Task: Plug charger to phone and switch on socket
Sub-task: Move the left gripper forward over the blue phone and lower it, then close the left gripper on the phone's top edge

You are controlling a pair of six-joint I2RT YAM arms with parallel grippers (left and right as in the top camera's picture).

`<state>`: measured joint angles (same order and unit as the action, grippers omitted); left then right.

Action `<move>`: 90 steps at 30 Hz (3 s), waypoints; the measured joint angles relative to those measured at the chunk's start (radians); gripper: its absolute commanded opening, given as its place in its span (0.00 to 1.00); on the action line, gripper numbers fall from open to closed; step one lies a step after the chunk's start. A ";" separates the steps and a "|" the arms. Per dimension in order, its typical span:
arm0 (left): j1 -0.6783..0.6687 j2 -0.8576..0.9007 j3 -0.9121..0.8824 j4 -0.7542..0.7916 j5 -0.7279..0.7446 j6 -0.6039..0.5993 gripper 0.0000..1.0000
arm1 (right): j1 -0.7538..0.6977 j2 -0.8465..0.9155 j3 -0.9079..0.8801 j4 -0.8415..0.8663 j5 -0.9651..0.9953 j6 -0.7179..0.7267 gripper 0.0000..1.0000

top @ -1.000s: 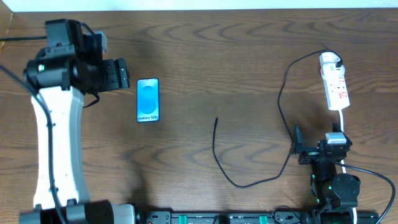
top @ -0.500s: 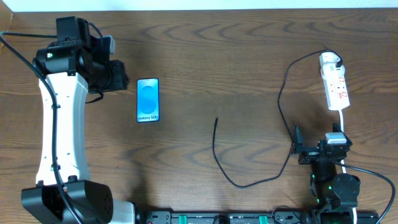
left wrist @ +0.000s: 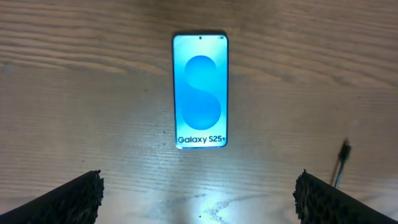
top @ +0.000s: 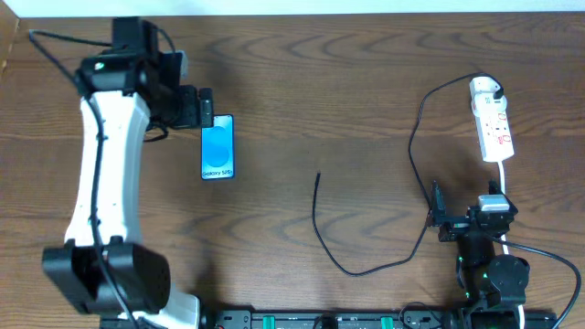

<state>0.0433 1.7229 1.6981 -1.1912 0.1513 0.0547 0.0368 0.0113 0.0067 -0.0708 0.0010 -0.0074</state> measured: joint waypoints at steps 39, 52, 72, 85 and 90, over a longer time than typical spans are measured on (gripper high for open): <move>-0.010 0.369 -0.093 0.227 -0.023 -0.089 0.98 | 0.000 0.000 0.000 0.000 0.000 0.000 0.99; -0.063 0.369 -0.124 0.283 -0.050 -0.089 0.98 | 0.000 0.000 0.000 0.000 0.000 0.000 0.99; -0.076 0.369 -0.150 0.320 -0.079 -0.133 0.98 | 0.000 0.000 0.000 0.000 0.000 0.000 0.99; -0.071 0.369 -0.198 0.365 -0.079 -0.134 0.98 | 0.000 0.000 0.000 0.000 0.000 0.000 0.99; -0.071 0.369 -0.198 0.383 -0.079 -0.134 0.98 | 0.000 0.000 0.000 0.000 0.000 0.000 0.99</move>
<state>-0.0280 2.0918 1.4998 -0.8078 0.0719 -0.0788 0.0368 0.0113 0.0071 -0.0704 0.0010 -0.0074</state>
